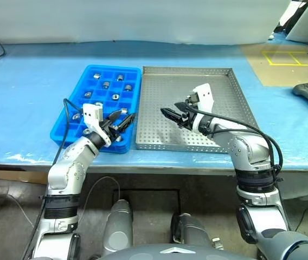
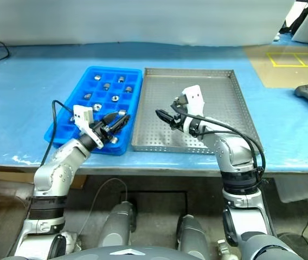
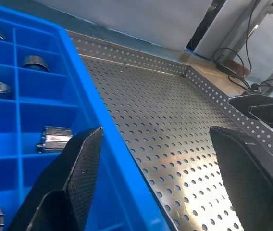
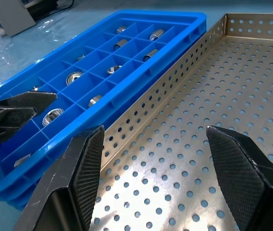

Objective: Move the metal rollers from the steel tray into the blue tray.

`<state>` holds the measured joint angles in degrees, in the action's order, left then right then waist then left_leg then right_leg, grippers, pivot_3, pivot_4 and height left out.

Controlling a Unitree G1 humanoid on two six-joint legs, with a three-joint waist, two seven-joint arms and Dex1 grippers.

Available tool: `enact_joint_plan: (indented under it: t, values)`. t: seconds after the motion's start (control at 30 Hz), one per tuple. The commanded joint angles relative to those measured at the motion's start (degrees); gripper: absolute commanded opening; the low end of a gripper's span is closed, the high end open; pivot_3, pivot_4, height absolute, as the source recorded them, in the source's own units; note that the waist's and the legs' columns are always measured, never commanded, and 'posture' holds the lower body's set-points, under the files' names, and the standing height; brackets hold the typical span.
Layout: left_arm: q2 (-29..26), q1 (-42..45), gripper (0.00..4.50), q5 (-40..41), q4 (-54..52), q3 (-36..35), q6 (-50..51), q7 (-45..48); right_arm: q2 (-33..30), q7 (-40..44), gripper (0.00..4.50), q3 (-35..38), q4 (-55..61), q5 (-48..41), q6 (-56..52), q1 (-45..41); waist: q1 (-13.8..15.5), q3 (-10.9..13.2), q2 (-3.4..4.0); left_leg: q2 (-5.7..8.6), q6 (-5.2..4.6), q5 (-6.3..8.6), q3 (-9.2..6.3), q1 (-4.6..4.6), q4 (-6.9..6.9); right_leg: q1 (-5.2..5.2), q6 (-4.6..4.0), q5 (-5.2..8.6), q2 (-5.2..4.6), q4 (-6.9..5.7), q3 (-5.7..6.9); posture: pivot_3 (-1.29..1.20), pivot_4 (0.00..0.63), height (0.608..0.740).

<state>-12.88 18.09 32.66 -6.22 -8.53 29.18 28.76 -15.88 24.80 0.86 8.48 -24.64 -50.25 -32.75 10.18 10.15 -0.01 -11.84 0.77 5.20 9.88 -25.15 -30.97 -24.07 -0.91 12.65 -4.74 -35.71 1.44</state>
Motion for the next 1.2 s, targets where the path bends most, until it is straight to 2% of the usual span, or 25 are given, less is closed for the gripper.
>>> enact_joint_plan:
  t: [0.03,0.3,1.2]
  values:
    - [-0.84,2.72,3.75,0.82,-1.12,-1.27,-1.74,0.64,0.89,0.64,3.51,-0.36,-0.96,0.54,4.1,-2.05,0.32,0.0,0.0,0.0,0.0,0.0,0.01,0.0,0.0,0.0,0.0,0.0,0.0,0.0,0.0,0.28,0.15,0.74]
    - [-1.16,4.84,3.75,0.68,0.38,-1.07,-2.18,1.99,2.65,0.53,3.51,-0.68,-4.39,1.67,8.4,-3.28,0.39,0.0,0.0,0.06,0.0,0.0,0.0,-0.02,0.0,0.0,0.1,-0.03,-0.31,-0.02,0.01,0.26,0.15,0.74]
    - [-3.57,12.26,3.75,0.71,4.68,0.13,0.95,6.0,2.9,-2.15,3.51,2.17,-8.12,4.51,17.48,-2.05,-0.02,0.0,0.0,0.05,0.02,-0.01,0.13,-0.06,-0.01,-0.03,0.08,-0.07,-0.3,-0.02,0.02,0.16,0.15,0.74]
